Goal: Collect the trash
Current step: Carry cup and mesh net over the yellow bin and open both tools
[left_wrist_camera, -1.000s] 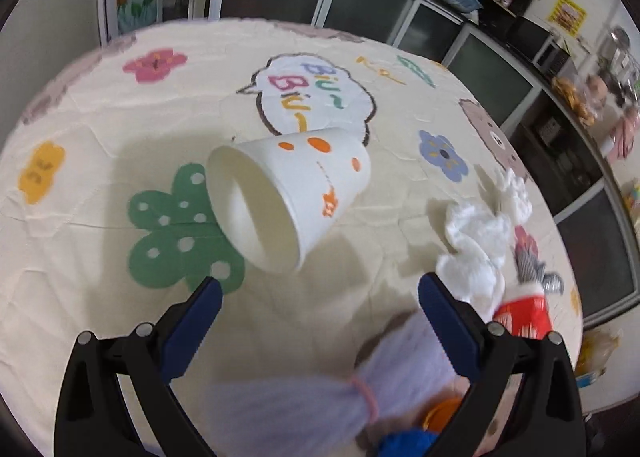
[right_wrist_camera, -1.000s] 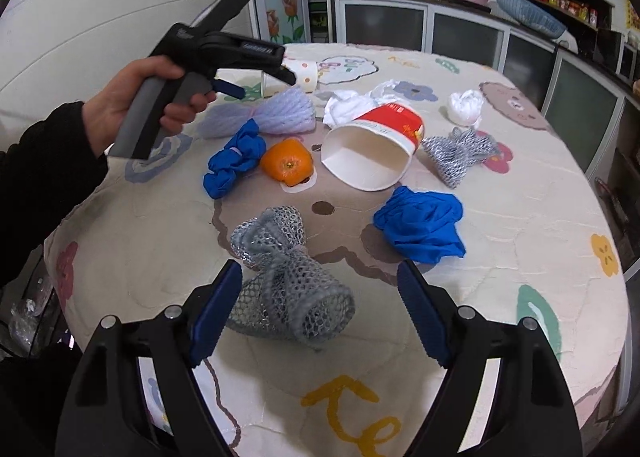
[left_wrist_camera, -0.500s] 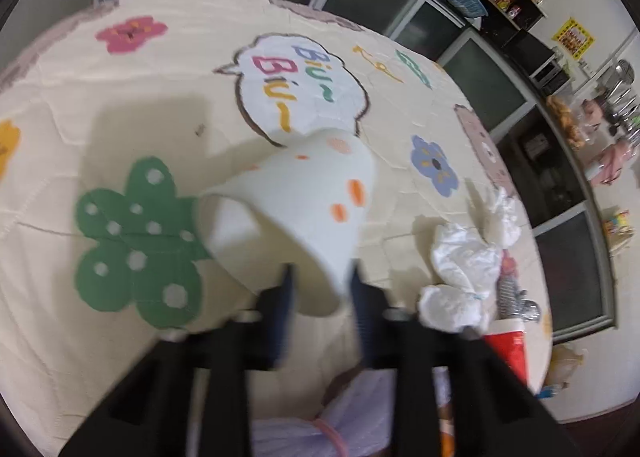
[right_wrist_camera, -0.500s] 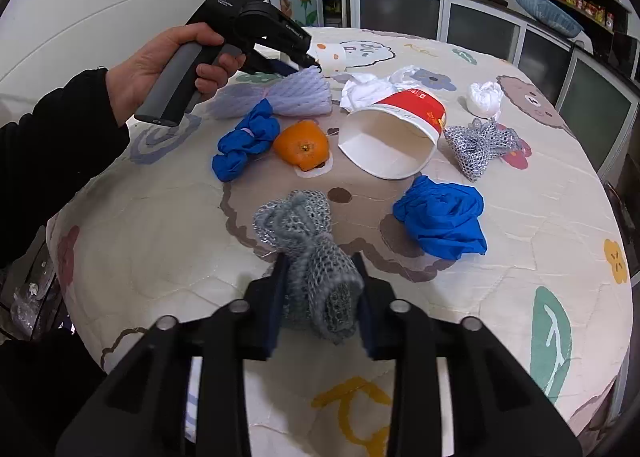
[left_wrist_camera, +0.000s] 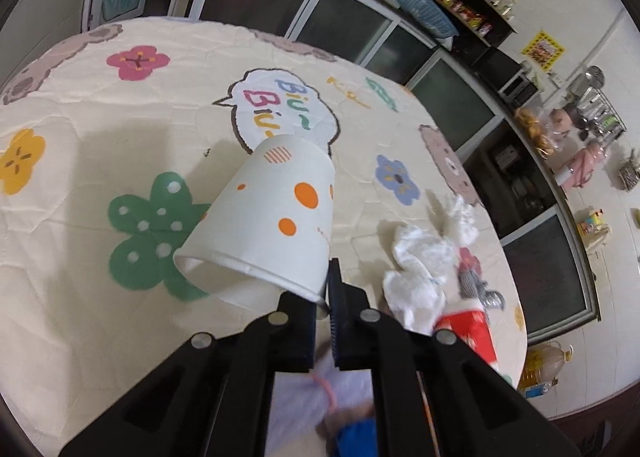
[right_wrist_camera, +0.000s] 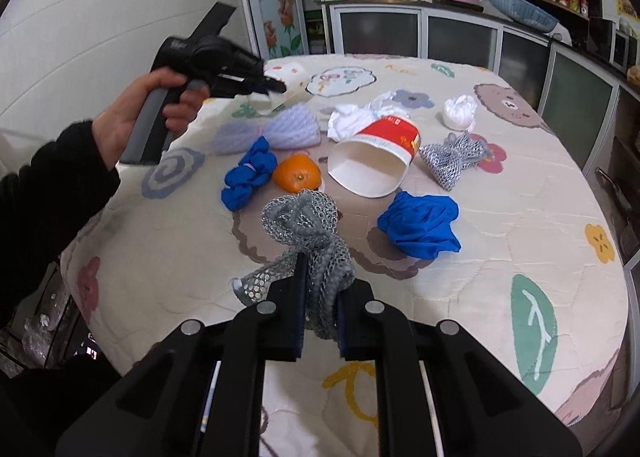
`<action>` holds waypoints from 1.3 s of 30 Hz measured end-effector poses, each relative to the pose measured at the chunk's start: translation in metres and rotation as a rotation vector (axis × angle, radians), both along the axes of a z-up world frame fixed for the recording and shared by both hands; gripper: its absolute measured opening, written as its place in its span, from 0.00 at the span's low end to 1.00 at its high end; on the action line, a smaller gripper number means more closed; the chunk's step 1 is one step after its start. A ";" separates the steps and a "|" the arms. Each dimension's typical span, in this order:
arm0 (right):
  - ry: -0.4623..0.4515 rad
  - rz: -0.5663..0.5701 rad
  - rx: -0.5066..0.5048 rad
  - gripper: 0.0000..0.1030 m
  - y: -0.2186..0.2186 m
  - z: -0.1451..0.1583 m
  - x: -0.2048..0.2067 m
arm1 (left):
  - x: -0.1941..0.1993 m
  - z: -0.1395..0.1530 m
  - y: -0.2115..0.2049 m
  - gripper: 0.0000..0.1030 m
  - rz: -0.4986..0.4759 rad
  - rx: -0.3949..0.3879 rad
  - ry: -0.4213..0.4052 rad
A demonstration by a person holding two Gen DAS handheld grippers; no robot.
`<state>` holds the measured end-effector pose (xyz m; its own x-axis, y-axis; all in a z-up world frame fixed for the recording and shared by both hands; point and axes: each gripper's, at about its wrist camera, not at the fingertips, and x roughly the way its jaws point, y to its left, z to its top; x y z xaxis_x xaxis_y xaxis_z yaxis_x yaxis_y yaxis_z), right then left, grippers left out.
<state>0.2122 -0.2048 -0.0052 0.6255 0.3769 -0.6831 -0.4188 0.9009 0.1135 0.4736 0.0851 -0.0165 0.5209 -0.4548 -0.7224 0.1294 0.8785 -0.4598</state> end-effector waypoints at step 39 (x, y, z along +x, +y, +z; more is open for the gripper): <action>0.206 -0.996 0.032 0.11 -0.275 -0.082 -0.404 | -0.459 -0.060 -0.430 0.05 -1.362 0.118 0.130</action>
<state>-0.1917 -0.4794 -0.0874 0.5368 -0.2309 -0.8115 0.5503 0.8249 0.1293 0.0145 -0.3449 -0.0766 -0.3573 -0.4807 -0.8007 0.8752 0.1270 -0.4668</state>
